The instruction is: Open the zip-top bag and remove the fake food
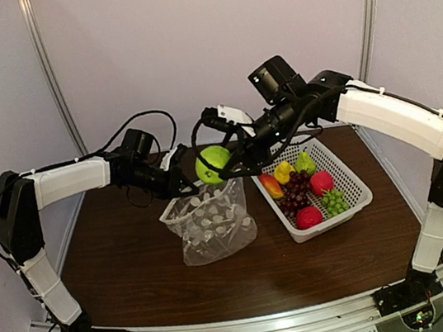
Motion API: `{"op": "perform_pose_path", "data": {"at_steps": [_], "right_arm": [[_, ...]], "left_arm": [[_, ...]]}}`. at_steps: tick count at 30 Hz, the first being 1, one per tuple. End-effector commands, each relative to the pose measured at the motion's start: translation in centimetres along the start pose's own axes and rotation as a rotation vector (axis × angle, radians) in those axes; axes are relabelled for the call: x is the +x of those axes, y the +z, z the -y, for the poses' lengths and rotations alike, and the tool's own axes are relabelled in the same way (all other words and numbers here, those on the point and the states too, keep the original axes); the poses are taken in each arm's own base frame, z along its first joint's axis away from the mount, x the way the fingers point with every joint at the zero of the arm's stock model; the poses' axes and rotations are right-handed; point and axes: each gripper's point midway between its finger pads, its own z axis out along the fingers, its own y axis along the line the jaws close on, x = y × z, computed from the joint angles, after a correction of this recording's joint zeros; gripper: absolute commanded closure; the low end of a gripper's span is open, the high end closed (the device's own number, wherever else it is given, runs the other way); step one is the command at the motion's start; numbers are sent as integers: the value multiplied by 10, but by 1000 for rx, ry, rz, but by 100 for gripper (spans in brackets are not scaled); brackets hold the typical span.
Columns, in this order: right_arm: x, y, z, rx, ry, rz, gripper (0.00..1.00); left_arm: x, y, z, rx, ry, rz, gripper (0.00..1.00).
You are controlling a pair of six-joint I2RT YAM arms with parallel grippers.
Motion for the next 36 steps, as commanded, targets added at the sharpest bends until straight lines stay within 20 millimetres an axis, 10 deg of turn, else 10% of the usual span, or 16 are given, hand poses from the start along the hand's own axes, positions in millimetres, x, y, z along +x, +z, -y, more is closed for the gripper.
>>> {"op": "perform_pose_path", "data": {"at_steps": [1,12,19,28,36], "right_arm": [[35,-49,31,145,64,-57,37],[187,-130,85,433,307,-333,35],[253,-128,78,412,482,-482,33],[297,-116,75,405,594,-589,25],[293,-114,68,350,631,-595,1]], "left_arm": [[-11,-12,8,-11,18,35,100],[-8,-13,5,-29,23,25,100],[-7,-13,3,-36,23,23,100],[-5,-15,5,-32,20,23,100],[-2,-14,7,-16,25,15,100]]}}
